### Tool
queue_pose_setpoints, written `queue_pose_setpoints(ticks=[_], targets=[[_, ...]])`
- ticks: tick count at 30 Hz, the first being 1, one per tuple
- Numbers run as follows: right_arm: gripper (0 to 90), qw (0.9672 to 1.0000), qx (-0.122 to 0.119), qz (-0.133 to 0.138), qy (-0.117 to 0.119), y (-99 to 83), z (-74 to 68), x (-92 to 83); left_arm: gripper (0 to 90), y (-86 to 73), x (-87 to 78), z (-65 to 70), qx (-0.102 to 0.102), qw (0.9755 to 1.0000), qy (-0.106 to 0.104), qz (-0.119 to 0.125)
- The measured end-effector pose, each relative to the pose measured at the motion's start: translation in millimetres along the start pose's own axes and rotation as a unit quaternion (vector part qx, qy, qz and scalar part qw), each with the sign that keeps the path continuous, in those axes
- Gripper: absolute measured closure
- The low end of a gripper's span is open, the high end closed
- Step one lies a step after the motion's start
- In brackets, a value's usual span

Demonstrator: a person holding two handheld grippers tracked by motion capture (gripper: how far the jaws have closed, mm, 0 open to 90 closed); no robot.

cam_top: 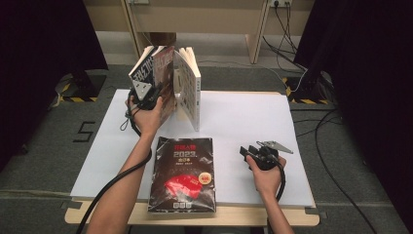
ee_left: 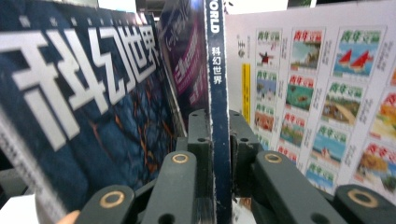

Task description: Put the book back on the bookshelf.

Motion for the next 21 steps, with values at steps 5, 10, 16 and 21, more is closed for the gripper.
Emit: queue_pose_setpoints(ticks=[5,10,16,21], targets=[[56.2,1.0,0.005,0.0,0.002,-0.3,-1.2,0.3,81.0,-4.0,-9.4,-2.6,-0.001,0.9996,0.005,-0.027],[56.0,0.9999,0.009,-0.001,0.004,-0.4,-1.3,0.3,79.9,-6.5,-16.7,-6.3,-0.011,0.9983,-0.007,-0.057],[56.0,1.0,0.008,-0.001,0.003,-0.6,0.2,-0.1,78.5,-3.6,-18.2,-10.3,-0.025,0.9977,-0.013,-0.062],[55.7,0.9999,0.012,0.0,0.007,-0.8,0.1,0.0,74.6,4.3,-20.7,-9.0,-0.031,0.9979,-0.023,-0.052]])
Point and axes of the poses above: each handheld gripper's, and its own axes: x roughly forward along the jaws, y roughly out of its top, z roughly to its right, the point moved 4 cm from there along x, roughly forward along the jaws, and after that the axes turned 14 degrees about -x, right-handed, at the moved point
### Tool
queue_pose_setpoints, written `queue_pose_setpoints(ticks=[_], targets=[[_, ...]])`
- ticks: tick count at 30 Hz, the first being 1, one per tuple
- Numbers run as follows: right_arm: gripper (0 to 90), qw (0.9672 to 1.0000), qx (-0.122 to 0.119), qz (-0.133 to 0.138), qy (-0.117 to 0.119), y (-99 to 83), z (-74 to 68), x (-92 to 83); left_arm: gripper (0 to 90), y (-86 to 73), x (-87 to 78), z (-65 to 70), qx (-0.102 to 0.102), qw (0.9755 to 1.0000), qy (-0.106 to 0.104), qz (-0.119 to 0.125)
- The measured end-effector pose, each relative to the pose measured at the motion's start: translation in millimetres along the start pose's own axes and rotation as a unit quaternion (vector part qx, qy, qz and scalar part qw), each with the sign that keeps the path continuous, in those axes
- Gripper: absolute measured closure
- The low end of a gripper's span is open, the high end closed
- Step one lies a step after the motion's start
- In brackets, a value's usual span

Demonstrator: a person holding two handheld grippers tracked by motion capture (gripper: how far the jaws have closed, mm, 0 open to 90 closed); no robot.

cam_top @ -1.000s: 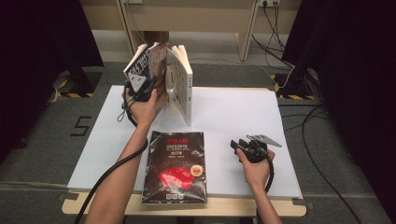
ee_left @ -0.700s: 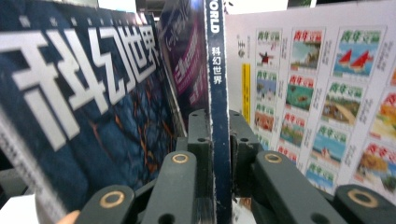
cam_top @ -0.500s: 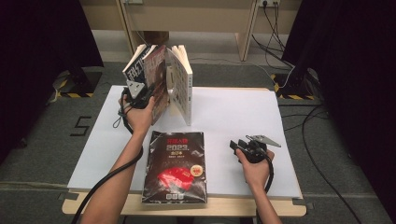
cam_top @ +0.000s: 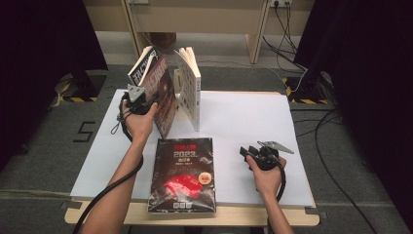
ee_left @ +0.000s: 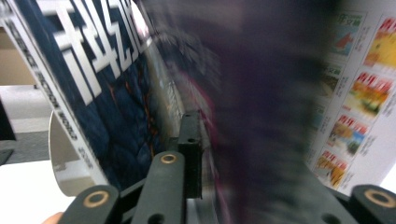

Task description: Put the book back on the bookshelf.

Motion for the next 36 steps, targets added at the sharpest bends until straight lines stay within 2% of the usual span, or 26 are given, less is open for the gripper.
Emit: queue_pose_setpoints(ticks=[2,14,24,27,36], targets=[[55.6,1.0,-0.002,0.0,-0.001,0.0,-0.3,-0.3,74.9,0.5,-0.7,0.8,0.005,1.0,0.006,-0.002],[55.4,1.0,0.005,0.001,-0.002,0.5,1.9,-2.8,79.2,-1.3,-2.8,3.2,0.003,0.9999,0.007,-0.009],[55.0,1.0,0.004,-0.002,-0.002,-0.6,2.6,-2.3,80.5,-0.8,-6.9,4.5,0.002,0.9996,0.02,-0.019],[55.0,0.9999,0.011,-0.004,0.001,-1.3,2.3,-2.3,81.5,0.2,-7.2,4.1,0.002,0.9994,0.024,-0.025],[54.8,0.9999,0.012,-0.007,0.001,-1.7,3.0,-2.1,83.4,1.2,-6.8,6.4,0.002,0.9992,0.02,-0.034]])
Point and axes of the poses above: each handheld gripper's, and its own axes: x roughly forward along the jaws, y roughly out of its top, z roughly to its right, the point moved 4 cm from there along x, roughly forward along the jaws, and after that the axes turned 14 degrees about -x, right-handed, at the moved point
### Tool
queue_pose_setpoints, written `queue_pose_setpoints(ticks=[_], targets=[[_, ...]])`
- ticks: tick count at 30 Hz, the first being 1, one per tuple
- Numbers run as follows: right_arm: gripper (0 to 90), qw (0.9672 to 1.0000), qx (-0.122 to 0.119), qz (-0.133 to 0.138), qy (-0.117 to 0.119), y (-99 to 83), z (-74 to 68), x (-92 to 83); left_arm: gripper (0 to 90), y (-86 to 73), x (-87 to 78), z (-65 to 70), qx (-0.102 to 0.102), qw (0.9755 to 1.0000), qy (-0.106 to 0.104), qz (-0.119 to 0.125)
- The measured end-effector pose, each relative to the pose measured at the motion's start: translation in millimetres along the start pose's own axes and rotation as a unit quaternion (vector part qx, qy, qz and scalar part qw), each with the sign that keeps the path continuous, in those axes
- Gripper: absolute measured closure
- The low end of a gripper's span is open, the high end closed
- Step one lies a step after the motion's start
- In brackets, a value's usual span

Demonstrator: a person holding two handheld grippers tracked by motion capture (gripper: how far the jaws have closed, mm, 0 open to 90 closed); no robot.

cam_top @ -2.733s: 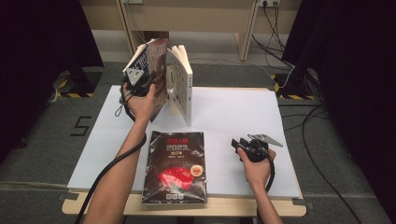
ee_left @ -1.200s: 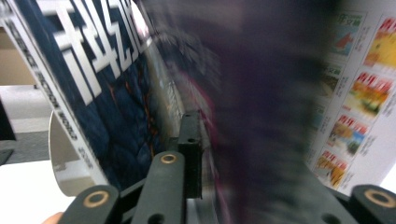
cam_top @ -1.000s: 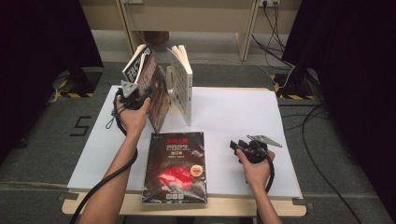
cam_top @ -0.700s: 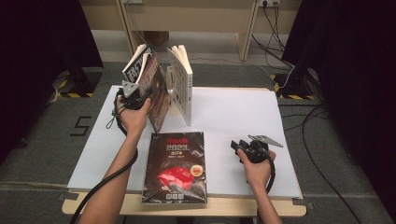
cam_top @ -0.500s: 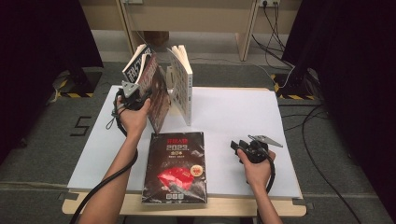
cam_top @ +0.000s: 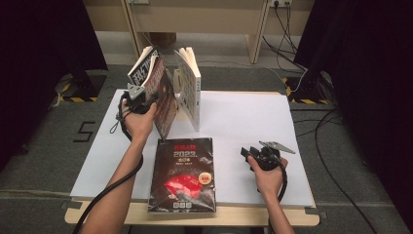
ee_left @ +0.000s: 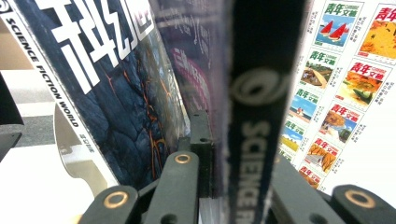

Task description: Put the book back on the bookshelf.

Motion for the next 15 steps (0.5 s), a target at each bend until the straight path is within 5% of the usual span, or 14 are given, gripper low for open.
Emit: queue_pose_setpoints(ticks=[15], targets=[[54.8,1.0,-0.005,0.0,0.0,-0.8,1.0,0.9,84.0,11.6,8.5,1.0,0.033,0.9983,0.002,0.048]])
Point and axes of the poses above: each handheld gripper's, and its own axes: x roughly forward along the jaws, y roughly out of its top, z roughly to its right, the point moved 4 cm from there along x, roughly forward along the jaws, and after that the axes turned 14 degrees about -x, right-handed, at the moved point
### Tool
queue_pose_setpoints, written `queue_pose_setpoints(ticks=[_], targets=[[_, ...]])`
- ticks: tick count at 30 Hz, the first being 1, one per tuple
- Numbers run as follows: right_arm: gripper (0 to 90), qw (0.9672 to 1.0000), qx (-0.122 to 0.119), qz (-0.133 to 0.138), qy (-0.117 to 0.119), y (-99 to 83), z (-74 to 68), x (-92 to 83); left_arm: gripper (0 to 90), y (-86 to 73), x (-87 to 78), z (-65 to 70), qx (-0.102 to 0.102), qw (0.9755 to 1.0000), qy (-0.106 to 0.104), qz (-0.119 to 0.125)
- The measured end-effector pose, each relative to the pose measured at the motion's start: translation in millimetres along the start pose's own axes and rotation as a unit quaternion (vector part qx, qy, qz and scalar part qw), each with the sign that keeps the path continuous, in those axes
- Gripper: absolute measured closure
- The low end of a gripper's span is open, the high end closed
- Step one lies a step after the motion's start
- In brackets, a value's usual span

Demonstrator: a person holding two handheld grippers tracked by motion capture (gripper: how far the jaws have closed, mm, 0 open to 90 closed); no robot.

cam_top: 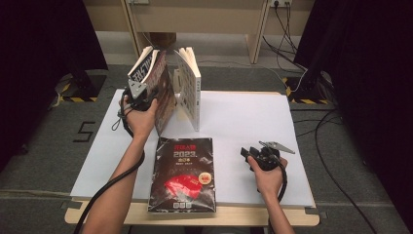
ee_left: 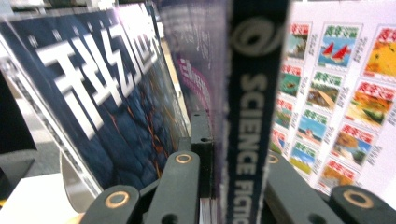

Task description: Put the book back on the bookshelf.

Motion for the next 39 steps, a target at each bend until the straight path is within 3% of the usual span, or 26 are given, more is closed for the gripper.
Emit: queue_pose_setpoints(ticks=[13,18,24,39], targets=[[54.8,1.0,0.0,-0.004,0.002,-1.3,-0.9,1.1,83.9,8.6,12.5,-2.9,-0.005,0.9997,0.0,0.024],[54.8,0.9999,0.009,-0.007,0.004,-2.1,-2.6,1.4,83.9,7.7,17.3,-4.5,-0.003,0.9997,0.003,0.025],[54.8,1.0,-0.001,-0.004,0.003,-2.9,-1.0,2.8,83.9,3.9,23.0,-4.7,0.003,0.9997,0.002,0.023],[54.8,1.0,0.003,-0.006,0.003,-3.6,-0.9,2.8,83.8,-6.3,35.3,-4.2,0.013,0.9997,0.005,0.018]])
Point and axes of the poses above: each handheld gripper's, and its own axes: x roughly forward along the jaws, y roughly out of its top, z roughly to its right, the point moved 4 cm from there along x, roughly forward along the jaws, and after that the axes turned 14 degrees about -x, right-handed, at the moved point
